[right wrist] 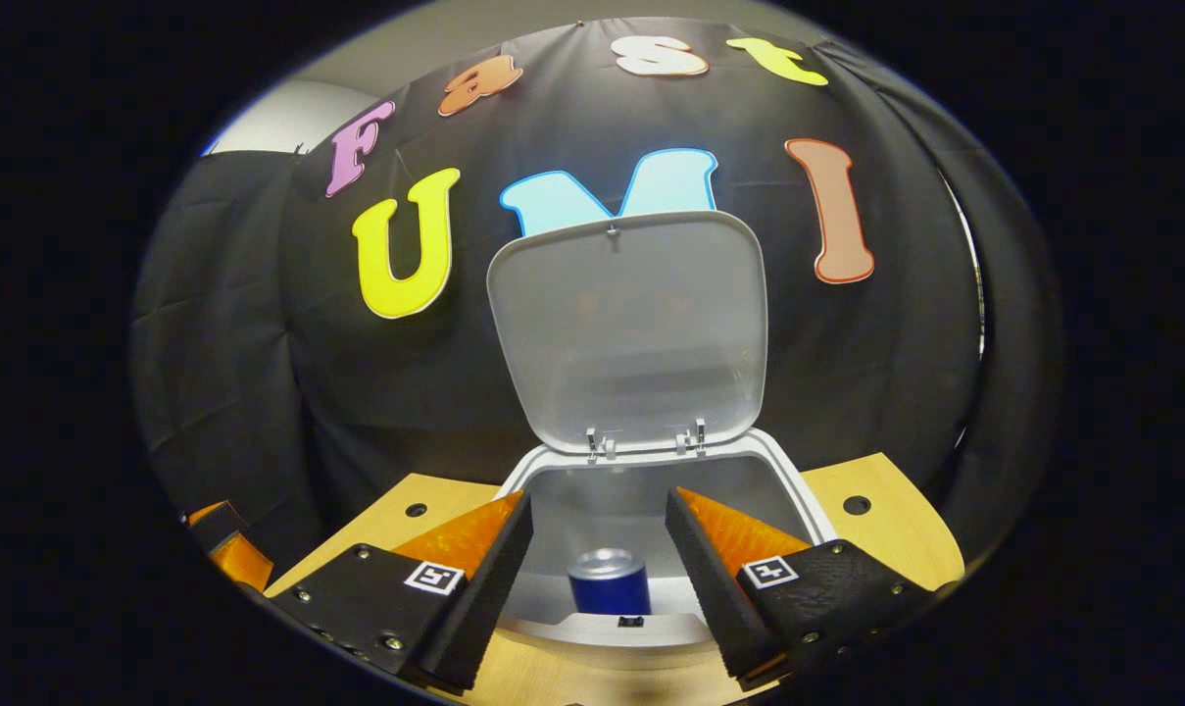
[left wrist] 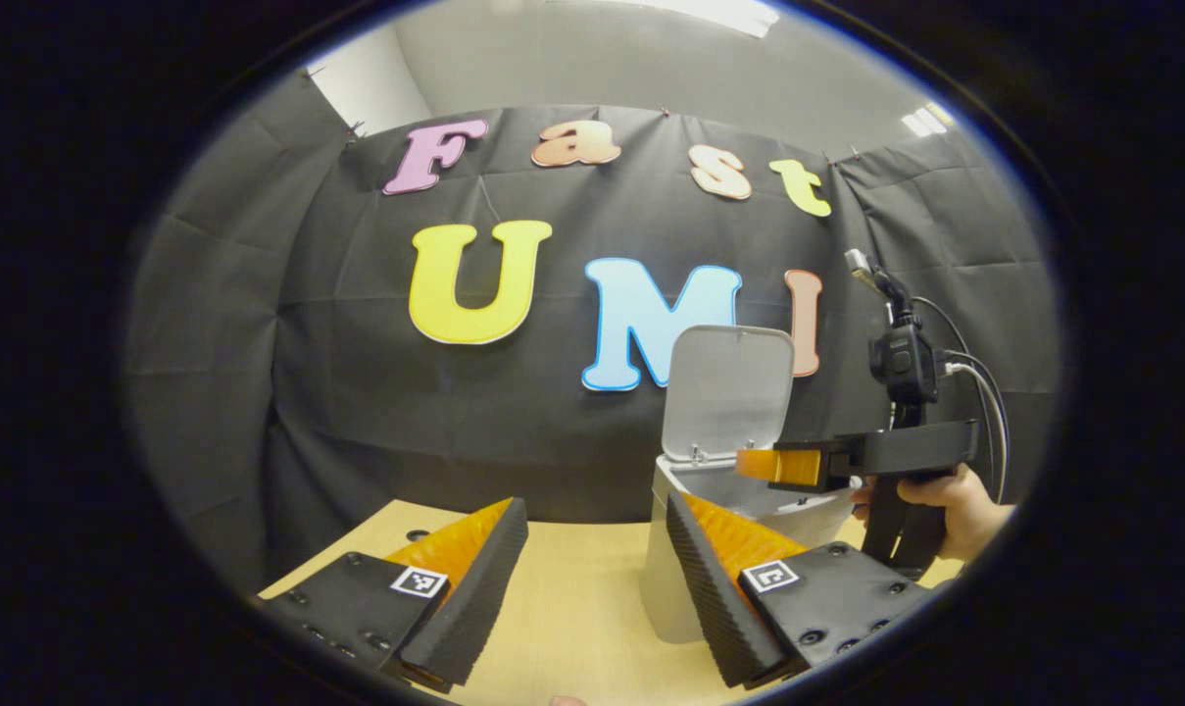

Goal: Press the lid of the desktop garbage bin to open it, pick up the crumpled paper on the desktop and throw it into the bin, then pick up the pop can on the desktop and drop it into the bin, and finally close the garbage bin lid.

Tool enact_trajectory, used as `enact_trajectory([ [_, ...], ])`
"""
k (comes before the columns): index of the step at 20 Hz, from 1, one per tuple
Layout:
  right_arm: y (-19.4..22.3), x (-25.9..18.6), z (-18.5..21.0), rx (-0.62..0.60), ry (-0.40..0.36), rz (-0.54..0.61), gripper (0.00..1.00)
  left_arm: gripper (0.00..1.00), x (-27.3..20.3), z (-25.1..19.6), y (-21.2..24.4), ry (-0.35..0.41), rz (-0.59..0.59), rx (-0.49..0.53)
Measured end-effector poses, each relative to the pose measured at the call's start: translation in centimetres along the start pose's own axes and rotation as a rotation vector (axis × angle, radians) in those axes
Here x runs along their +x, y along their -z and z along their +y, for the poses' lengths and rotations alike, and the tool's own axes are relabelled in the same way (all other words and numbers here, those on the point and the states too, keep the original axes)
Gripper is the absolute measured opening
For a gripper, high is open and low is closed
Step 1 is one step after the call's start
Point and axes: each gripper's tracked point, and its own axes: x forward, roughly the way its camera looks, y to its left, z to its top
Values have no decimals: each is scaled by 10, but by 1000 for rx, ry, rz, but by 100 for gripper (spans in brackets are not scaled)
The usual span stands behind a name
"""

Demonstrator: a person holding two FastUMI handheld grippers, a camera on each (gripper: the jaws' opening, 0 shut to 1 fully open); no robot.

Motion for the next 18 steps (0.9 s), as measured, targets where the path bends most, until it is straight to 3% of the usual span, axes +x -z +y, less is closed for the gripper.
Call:
enact_trajectory([
  [7, -16, -12, -4, 27, 12, -40, 88, 92, -8, -6, -2, 14, -6, -1],
  [18, -55, -29, -16, -46, 144, -90, 88, 95, -9, -5, -1, 106, -7, -16],
])
